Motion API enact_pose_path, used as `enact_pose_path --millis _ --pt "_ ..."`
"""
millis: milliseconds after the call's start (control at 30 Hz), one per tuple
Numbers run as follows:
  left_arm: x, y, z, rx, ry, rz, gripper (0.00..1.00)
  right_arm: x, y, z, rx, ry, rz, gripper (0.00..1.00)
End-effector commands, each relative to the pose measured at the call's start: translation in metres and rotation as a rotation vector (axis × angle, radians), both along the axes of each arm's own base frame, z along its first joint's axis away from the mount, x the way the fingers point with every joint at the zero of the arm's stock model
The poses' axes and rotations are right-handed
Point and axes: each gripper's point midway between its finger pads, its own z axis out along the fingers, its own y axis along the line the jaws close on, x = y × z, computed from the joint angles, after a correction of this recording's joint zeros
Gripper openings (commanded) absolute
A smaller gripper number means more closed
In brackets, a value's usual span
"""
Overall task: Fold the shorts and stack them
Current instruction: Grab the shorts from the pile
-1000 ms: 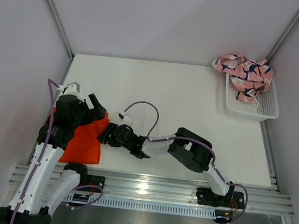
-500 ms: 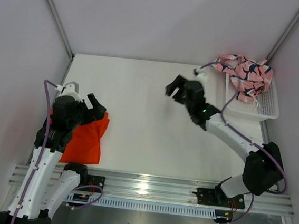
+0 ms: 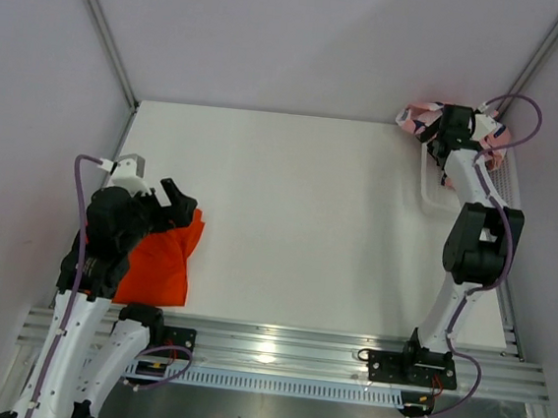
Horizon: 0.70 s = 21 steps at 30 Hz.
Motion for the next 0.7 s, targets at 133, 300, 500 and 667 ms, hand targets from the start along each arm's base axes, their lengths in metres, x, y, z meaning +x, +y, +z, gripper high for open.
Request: enact_pose_path --millis 133,300,500,667 --pt "-0.001 -0.002 0.016 0.021 -0.101 -0.036 0.99 0.048 -0.041 -0.027 0.138 -0.048 -0.204 0.99" --pt "-0.003 -0.001 0.018 0.018 -0.114 -0.029 0.99 0.073 -0.07 -0.039 0.165 -0.109 -0.357 1.0" --pt "-0.001 -0.002 0.014 0.019 -0.1 -0.032 0.99 0.11 -0.074 -0.058 0.222 -0.225 -0.38 0.95" --pt "-0.001 0.0 0.013 0.017 -0.101 -0.02 0.99 0.132 -0.074 -0.067 0.266 -0.26 -0.367 0.6"
